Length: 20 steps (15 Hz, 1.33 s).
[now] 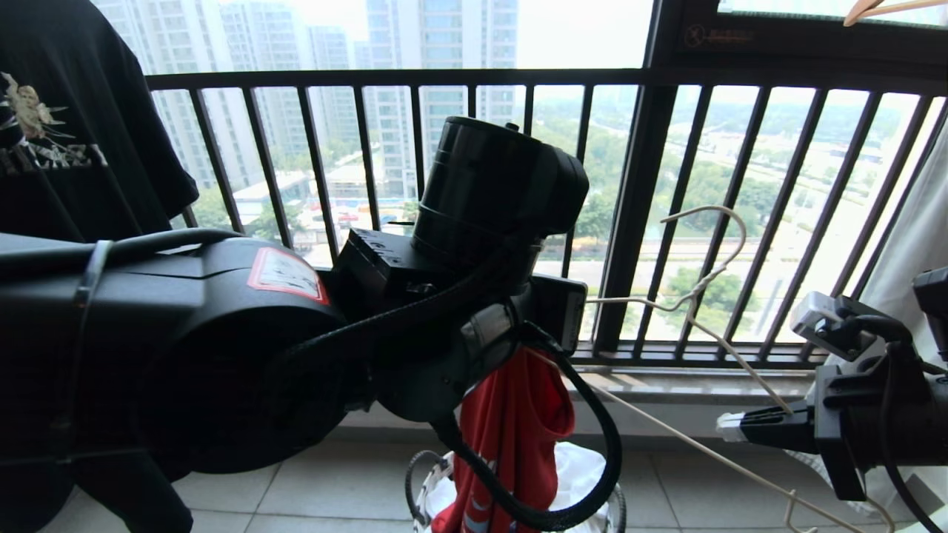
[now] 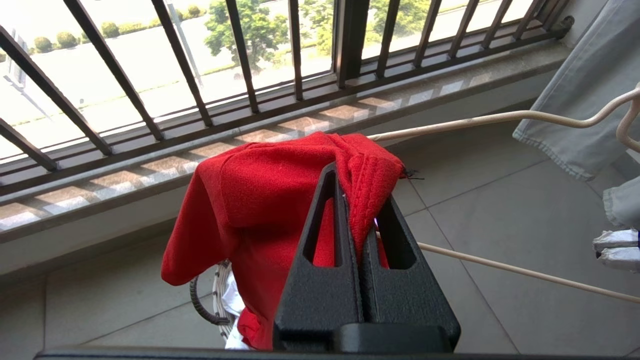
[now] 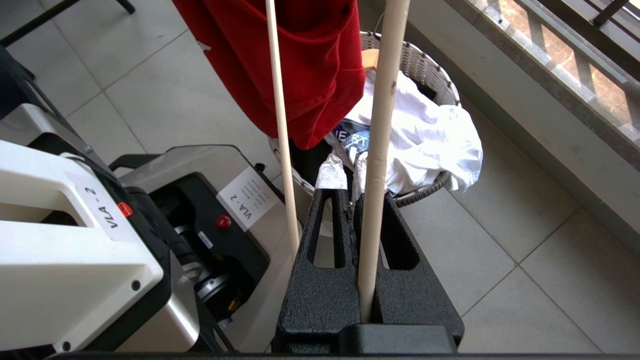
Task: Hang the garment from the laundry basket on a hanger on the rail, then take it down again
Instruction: Hang the clothes on the clothes rack
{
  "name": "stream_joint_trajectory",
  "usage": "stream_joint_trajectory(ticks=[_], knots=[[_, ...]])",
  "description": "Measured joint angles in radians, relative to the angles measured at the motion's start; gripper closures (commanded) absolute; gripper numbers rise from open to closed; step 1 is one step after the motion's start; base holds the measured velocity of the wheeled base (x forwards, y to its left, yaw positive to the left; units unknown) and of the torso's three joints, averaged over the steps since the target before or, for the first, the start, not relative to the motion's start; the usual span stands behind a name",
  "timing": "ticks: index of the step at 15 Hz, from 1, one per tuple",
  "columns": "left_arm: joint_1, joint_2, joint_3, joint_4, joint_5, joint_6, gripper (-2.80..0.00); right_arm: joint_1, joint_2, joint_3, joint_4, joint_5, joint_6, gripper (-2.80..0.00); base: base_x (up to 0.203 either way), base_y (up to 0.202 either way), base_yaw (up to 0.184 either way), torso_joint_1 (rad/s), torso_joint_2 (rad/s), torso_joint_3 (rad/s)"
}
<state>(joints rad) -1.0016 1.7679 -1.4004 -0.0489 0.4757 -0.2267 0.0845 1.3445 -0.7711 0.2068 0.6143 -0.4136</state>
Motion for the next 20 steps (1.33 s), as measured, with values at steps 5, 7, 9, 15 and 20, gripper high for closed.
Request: stream_joint_trajectory(ticks=[5, 7, 9, 15, 20], knots=[[-0.012, 0.024, 0.002, -0.012, 0.001, -0.012, 0.0, 0.046, -0.006, 0.012, 0.004, 0.001, 0.001, 0.0, 0.0, 0.0, 0.0, 0.0, 0.0, 0.0], [-0.013, 0.031, -0.001, -0.013, 0.001, -0.027, 0.0, 0.074, -0.007, 0.021, 0.005, 0.001, 0.002, 0.0, 0.0, 0.0, 0.0, 0.0, 0.0, 0.0], [-0.039, 0.028, -0.002, -0.012, -0.001, -0.051, 0.0, 0.1, -0.007, 0.028, 0.005, 0.003, 0.002, 0.0, 0.0, 0.0, 0.0, 0.0, 0.0, 0.0], [-0.09, 0.032, 0.002, -0.015, -0.001, -0.096, 0.0, 0.138, -0.008, 0.036, 0.005, 0.005, 0.004, 0.0, 0.0, 0.0, 0.0, 0.0, 0.0, 0.0], [-0.09, 0.031, 0.024, -0.103, -0.019, -0.094, 0.0, 0.158, -0.005, 0.029, -0.104, 0.02, 0.121, 0.0, 0.0, 0.0, 0.0, 0.0, 0.0, 0.0]])
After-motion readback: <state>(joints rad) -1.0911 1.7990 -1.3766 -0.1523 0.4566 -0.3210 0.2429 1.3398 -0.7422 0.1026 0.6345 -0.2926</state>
